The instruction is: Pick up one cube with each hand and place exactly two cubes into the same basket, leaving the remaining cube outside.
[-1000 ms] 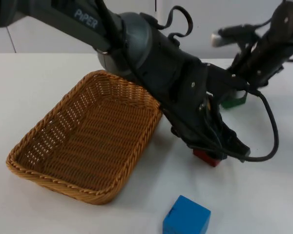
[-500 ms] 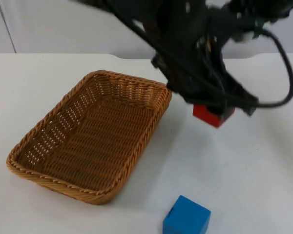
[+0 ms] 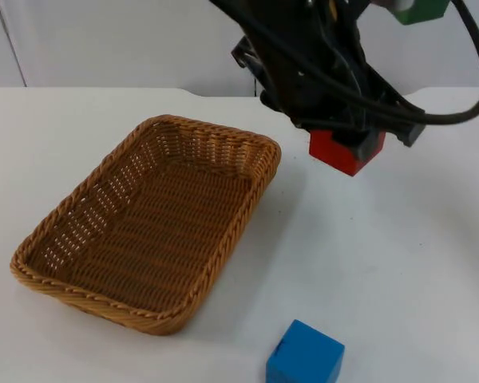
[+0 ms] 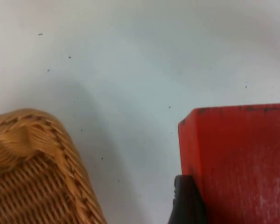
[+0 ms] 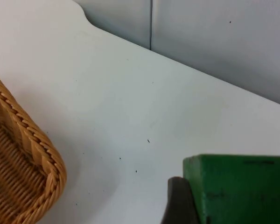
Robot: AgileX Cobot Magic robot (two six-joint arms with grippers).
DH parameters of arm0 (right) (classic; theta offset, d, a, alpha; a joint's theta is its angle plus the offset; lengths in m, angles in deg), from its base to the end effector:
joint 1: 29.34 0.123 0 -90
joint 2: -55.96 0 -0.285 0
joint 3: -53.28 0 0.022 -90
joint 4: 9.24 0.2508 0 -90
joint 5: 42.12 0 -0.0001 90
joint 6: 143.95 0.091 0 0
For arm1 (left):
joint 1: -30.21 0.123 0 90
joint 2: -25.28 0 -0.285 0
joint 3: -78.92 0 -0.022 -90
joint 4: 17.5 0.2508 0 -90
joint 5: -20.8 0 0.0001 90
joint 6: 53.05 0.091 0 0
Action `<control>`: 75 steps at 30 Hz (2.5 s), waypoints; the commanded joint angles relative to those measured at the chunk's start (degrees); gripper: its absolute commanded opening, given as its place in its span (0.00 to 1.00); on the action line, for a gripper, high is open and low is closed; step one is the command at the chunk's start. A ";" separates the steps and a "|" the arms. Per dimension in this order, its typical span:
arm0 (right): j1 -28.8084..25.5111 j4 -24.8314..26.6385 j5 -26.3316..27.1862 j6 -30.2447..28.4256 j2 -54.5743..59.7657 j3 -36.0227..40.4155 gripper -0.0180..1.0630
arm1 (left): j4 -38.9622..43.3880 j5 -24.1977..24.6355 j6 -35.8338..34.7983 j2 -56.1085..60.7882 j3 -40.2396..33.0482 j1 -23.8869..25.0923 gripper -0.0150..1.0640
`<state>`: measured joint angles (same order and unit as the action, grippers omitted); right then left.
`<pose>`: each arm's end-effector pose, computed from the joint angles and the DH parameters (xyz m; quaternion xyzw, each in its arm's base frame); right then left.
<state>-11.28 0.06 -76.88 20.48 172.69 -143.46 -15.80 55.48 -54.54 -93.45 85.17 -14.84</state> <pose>0.4192 0.1455 0.2922 -0.2243 0.8933 0.0766 0.3819 0.3024 -0.3007 0.2209 0.3645 0.8872 -0.1011 0.2642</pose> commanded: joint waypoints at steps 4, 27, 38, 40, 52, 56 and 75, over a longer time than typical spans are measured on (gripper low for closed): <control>-0.16 -0.16 -0.17 -0.34 -0.77 -0.24 0.02 | 0.67 0.82 -0.50 1.39 0.16 -0.20 0.01; 8.57 -0.06 2.28 -2.06 0.36 -0.24 0.02 | 12.81 -7.54 -12.56 14.38 -22.03 4.73 0.01; 16.26 0.06 6.03 -2.06 3.34 -0.24 0.02 | 12.42 -15.97 -19.15 23.05 -38.15 13.48 0.01; 17.57 0.06 6.93 -2.06 3.96 -0.24 0.02 | 12.42 -16.94 -20.11 23.83 -40.12 14.83 0.01; 24.51 0.06 16.68 -2.06 10.78 -0.24 0.02 | 12.51 -25.14 -24.27 27.01 -48.62 20.03 0.01; 24.61 0.06 19.73 -2.06 12.74 -0.24 0.02 | 12.40 -28.40 -24.95 27.01 -50.54 20.13 0.01; 24.61 0.34 27.98 -1.83 17.50 -0.24 0.02 | 12.91 -39.98 -25.75 27.01 -53.01 25.18 0.01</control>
<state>13.12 0.25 -50.53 18.47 190.14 -143.46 -3.18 17.18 -80.00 -67.10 32.44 10.20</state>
